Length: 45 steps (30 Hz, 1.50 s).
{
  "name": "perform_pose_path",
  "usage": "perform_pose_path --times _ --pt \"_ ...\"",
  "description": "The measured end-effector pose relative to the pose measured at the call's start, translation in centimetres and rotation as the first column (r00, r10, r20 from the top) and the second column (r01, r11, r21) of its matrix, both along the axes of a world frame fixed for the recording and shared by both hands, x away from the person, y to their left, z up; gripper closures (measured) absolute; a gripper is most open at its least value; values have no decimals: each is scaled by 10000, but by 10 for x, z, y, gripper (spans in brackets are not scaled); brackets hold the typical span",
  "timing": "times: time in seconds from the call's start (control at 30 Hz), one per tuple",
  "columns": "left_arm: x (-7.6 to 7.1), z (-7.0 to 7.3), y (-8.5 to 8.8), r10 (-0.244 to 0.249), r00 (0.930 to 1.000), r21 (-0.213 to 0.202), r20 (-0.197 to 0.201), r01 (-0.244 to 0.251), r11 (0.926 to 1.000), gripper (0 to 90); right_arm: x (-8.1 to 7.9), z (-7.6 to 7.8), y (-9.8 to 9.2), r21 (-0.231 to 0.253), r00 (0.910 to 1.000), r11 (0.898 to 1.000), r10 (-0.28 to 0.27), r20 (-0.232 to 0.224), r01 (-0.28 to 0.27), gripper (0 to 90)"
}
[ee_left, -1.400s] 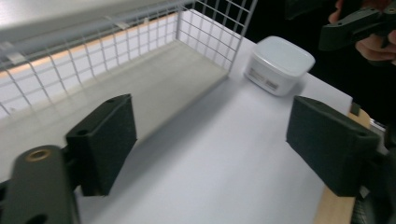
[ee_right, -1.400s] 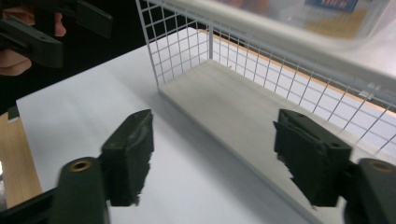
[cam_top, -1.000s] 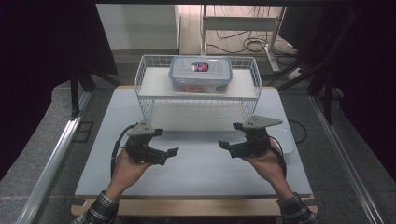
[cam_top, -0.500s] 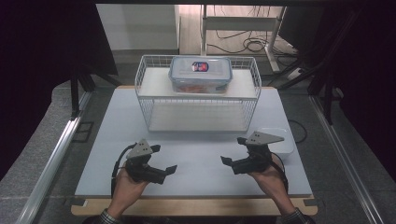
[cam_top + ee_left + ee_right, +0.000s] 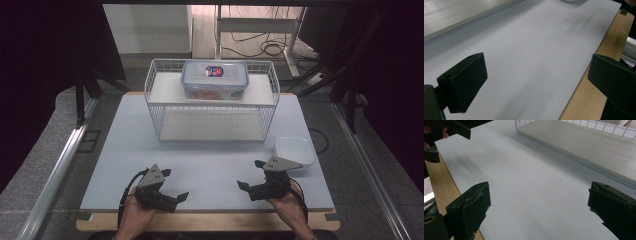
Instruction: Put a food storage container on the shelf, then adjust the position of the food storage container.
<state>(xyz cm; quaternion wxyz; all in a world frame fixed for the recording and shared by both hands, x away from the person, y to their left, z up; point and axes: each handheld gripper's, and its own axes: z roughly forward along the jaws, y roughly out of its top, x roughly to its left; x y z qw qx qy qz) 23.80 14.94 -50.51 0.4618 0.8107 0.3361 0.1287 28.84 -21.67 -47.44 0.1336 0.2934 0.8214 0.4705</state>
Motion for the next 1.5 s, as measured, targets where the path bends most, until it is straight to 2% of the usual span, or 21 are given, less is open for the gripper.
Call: perform_pose_path --times 0.1,0.2,0.33,0.57,0.67,0.77,0.87,0.9,1.07,1.2,1.33,1.5 --pt "-1 -7 -2 -124 9997 160 -215 127 9998 23 -3 -8 2 -138 9998 9999 82 -156 -84 45" --pt "0 -11 -4 -148 9995 433 -279 160 9989 23 -5 -13 4 -482 9996 9987 176 -207 -186 44" --pt "1 -12 -2 -91 9996 389 -262 101 9992 22 -3 -15 3 -565 9997 9983 107 -211 -119 42" --pt "4 -14 3 143 9994 443 -325 -129 9989 23 5 -15 -3 -644 9980 9967 -527 -340 504 8" --pt "4 -15 4 164 9992 399 -352 -150 9991 24 9 -12 -8 -599 9951 9955 -772 -615 735 0" --pt "5 -16 3 160 9990 445 -420 -141 9989 25 15 -7 -16 -637 9925 9933 -1005 -691 962 0" --pt "6 -17 3 150 9989 472 -453 -128 9988 26 22 1 -27 -341 9873 9918 -1262 -963 1234 88" --pt "6 -17 3 160 9988 462 -459 -138 9988 26 24 3 -31 -251 9856 9898 -1417 -922 1400 120" --pt "7 -17 5 208 9986 421 -496 -187 9989 26 35 14 -51 -359 9713 9728 -2307 -583 2289 349" --pt "8 -17 5 238 9984 390 -506 -219 9990 27 48 20 -69 -394 9555 9576 -2876 -659 2855 535" --pt "8 -17 5 235 9984 411 -512 -214 9989 27 60 22 -85 -477 9484 9494 -3128 -523 3105 700" --pt "8 -17 5 244 9984 395 -510 -224 9990 28 75 19 -103 -494 9331 9341 -3560 -515 3536 871"
